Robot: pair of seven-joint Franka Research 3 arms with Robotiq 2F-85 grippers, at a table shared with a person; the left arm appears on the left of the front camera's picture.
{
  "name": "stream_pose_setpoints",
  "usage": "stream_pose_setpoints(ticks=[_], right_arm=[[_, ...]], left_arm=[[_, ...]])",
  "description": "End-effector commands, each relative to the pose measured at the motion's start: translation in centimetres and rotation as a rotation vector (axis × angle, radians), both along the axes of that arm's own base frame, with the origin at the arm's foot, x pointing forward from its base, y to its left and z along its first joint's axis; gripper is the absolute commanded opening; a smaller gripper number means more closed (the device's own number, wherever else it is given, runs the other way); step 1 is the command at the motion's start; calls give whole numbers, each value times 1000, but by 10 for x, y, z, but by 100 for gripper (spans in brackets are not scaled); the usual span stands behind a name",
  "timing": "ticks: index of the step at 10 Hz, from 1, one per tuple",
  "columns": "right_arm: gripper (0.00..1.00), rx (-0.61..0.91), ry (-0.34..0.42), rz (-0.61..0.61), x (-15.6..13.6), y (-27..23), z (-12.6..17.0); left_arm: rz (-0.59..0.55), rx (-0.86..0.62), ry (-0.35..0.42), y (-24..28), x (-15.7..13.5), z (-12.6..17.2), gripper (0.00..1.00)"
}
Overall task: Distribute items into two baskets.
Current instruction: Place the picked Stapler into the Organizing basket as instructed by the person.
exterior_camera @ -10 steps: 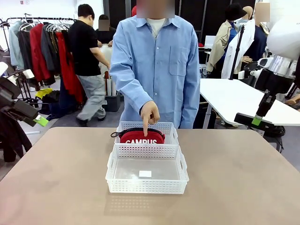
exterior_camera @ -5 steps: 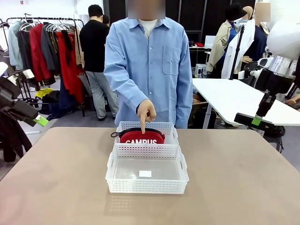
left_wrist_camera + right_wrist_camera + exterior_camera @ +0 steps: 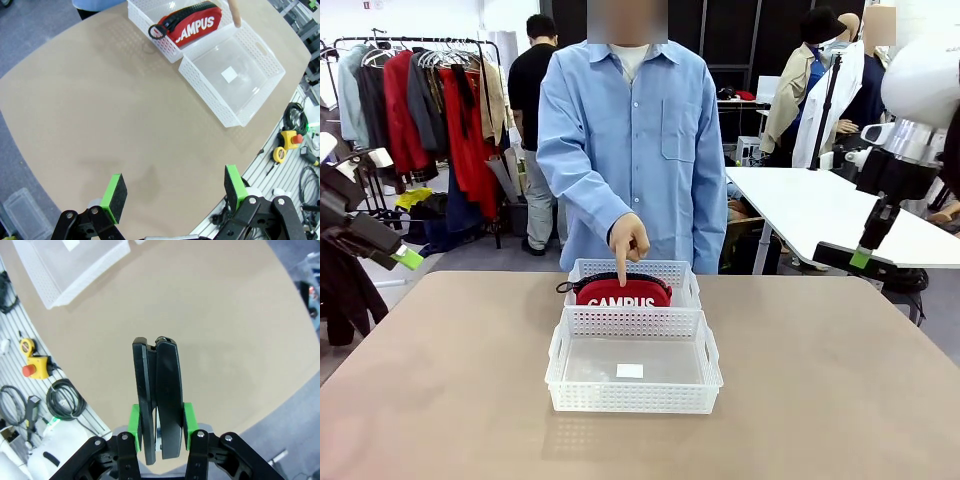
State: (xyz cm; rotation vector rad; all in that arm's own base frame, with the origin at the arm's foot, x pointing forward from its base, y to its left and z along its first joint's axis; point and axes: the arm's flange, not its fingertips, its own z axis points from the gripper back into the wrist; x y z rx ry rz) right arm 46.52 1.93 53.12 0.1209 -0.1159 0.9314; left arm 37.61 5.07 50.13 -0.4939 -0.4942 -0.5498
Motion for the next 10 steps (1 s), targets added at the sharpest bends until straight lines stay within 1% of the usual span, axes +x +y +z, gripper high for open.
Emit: stream_pose_setpoints(ticks=[1, 3, 4, 6, 10], right_arm=[[1, -65, 0, 8, -2, 26, 3], [1, -100, -18, 58, 1, 55, 0], [1, -117, -31, 102, 1, 71, 0], [1, -157, -35, 172, 4, 101, -1], [1, -199, -45, 295, 18, 161, -19]], left_arm=[[0, 5, 8, 1, 0, 2, 100], [0, 5, 8, 1, 0, 2, 100], [0, 5, 8, 1, 0, 2, 100], [0, 5, 8, 1, 0, 2, 100], [0, 5, 8, 1, 0, 2, 100]])
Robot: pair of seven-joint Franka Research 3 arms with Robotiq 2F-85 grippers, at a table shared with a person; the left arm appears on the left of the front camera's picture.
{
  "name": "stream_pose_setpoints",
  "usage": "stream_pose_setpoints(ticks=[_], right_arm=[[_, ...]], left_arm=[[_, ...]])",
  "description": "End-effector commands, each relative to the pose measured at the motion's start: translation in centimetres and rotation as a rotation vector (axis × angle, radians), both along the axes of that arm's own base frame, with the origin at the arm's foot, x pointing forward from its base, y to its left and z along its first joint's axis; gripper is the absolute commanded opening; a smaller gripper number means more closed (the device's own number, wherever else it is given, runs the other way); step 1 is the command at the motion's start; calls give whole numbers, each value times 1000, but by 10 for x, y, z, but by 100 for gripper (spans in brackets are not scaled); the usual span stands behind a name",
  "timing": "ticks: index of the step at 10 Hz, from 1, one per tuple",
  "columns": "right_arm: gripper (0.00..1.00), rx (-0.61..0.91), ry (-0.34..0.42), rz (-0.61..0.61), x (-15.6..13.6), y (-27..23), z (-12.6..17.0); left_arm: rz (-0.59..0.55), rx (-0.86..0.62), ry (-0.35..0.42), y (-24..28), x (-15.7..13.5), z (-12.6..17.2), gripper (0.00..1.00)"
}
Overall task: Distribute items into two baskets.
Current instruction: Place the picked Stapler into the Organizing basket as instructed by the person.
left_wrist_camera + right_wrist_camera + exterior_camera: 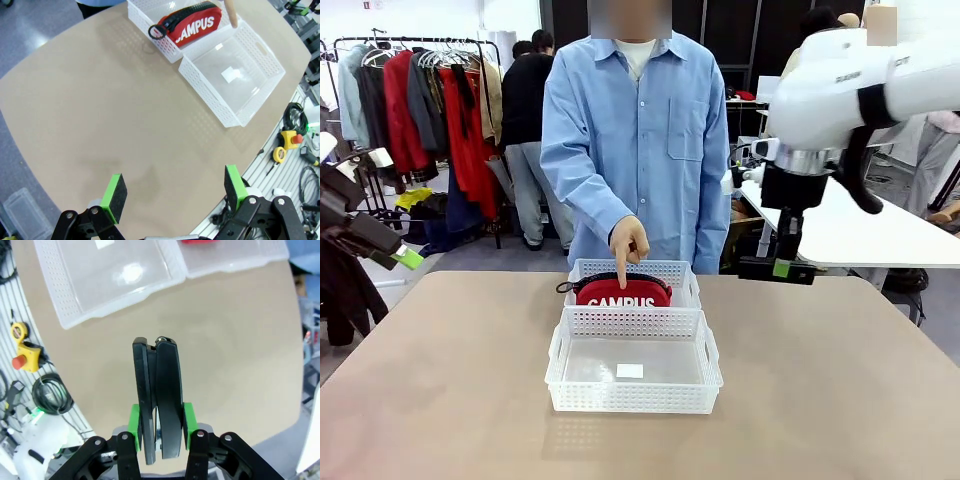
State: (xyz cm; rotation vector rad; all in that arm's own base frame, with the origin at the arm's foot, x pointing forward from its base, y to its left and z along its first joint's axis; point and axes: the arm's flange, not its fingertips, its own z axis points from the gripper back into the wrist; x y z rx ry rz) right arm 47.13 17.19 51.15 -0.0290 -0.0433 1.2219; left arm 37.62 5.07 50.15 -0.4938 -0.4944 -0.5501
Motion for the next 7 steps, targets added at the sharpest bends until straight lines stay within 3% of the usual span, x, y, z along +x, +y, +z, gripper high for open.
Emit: stream_pose_setpoints(ticks=[1, 7], right_arm=[[1, -31, -31, 36, 16, 21, -3], [1, -7, -64, 162, 34, 97, -22]], left_arm=[[1, 5, 8, 1, 0, 2, 100], [1, 5, 8, 1, 0, 2, 100]])
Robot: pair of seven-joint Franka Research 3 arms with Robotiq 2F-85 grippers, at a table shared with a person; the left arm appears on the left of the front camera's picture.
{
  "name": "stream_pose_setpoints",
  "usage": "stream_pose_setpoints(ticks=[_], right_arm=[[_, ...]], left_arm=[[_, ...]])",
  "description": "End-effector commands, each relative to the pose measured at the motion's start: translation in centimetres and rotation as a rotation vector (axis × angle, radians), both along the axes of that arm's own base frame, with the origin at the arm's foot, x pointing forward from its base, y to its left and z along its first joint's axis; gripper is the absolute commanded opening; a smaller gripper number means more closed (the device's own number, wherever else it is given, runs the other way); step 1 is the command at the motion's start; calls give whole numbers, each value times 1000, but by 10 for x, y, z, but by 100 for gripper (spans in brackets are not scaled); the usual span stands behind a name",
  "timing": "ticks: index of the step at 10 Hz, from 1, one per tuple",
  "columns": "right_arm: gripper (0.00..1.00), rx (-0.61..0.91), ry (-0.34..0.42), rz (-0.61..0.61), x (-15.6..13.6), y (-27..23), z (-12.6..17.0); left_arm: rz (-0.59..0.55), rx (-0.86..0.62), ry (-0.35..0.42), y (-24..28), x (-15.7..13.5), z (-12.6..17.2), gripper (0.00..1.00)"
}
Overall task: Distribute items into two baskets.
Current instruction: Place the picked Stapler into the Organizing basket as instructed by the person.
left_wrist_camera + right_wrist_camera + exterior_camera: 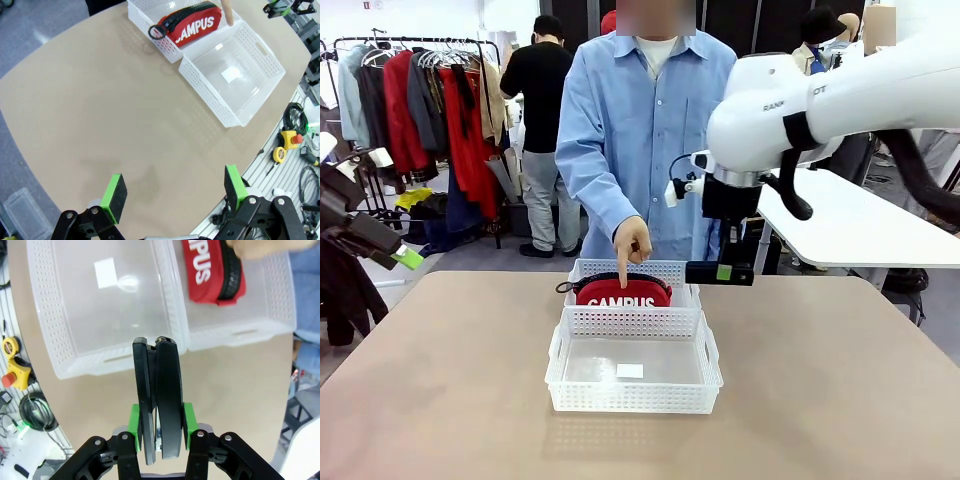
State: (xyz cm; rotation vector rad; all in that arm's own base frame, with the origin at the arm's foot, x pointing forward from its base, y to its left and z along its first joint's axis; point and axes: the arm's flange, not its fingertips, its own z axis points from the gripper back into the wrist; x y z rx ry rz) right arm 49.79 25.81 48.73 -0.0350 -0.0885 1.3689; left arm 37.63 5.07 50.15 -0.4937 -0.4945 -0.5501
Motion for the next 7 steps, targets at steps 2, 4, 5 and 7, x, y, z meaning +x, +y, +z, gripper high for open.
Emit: stream_pose_setpoints(ticks=[2, 4, 5, 7], right_arm=[[1, -15, -23, 56, 1, 36, -5], [1, 8, -28, 89, -8, 53, -14], [1, 1, -28, 100, -15, 61, -20], [1, 10, -22, 140, -29, 75, -32]], left_arm=[[1, 5, 8, 1, 0, 2, 100], [1, 5, 8, 1, 0, 2, 100], [1, 5, 8, 1, 0, 2, 100], [1, 5, 8, 1, 0, 2, 100]])
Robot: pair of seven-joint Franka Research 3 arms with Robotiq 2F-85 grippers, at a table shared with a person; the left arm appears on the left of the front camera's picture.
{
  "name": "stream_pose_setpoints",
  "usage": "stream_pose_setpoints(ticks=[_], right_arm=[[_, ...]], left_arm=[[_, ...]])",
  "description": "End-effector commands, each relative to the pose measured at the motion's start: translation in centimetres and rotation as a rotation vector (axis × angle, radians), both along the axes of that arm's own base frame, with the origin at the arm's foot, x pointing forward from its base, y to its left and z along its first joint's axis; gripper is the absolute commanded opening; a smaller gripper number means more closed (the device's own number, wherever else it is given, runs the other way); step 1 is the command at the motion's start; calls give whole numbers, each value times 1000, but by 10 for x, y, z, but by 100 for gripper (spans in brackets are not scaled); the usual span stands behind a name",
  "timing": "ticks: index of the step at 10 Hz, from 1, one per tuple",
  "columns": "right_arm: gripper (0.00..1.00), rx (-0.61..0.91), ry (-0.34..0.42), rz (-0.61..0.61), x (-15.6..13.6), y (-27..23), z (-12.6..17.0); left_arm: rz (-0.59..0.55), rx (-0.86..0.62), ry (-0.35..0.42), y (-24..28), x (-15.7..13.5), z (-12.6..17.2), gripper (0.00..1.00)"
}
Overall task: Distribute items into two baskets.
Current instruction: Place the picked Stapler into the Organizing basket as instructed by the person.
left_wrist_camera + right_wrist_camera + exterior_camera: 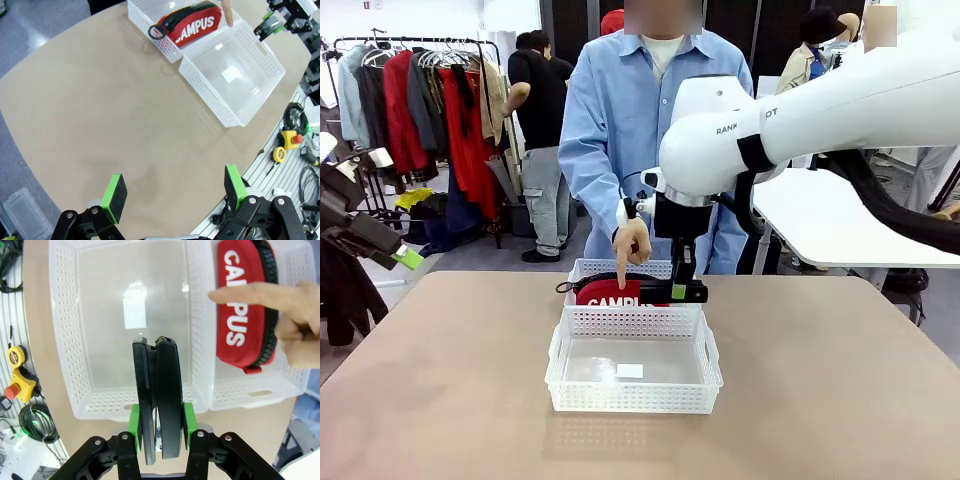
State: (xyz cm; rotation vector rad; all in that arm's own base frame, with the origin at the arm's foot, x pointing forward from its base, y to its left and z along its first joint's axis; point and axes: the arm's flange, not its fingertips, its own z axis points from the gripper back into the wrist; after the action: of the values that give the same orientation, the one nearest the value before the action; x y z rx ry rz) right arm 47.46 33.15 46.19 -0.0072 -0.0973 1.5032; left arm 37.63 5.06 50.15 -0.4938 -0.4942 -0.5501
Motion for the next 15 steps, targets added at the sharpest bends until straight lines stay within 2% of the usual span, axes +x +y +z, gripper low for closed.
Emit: stream_pose_setpoints(ticks=[1, 8, 15], right_arm=[[1, 3, -30, 18, -10, 8, -11], [1, 102, -28, 28, -44, 24, -42], [1, 141, 61, 30, -39, 27, -87]], left_arm=[[1, 5, 8, 1, 0, 2, 100], [1, 5, 8, 1, 0, 2, 100], [1, 5, 8, 1, 0, 2, 100]])
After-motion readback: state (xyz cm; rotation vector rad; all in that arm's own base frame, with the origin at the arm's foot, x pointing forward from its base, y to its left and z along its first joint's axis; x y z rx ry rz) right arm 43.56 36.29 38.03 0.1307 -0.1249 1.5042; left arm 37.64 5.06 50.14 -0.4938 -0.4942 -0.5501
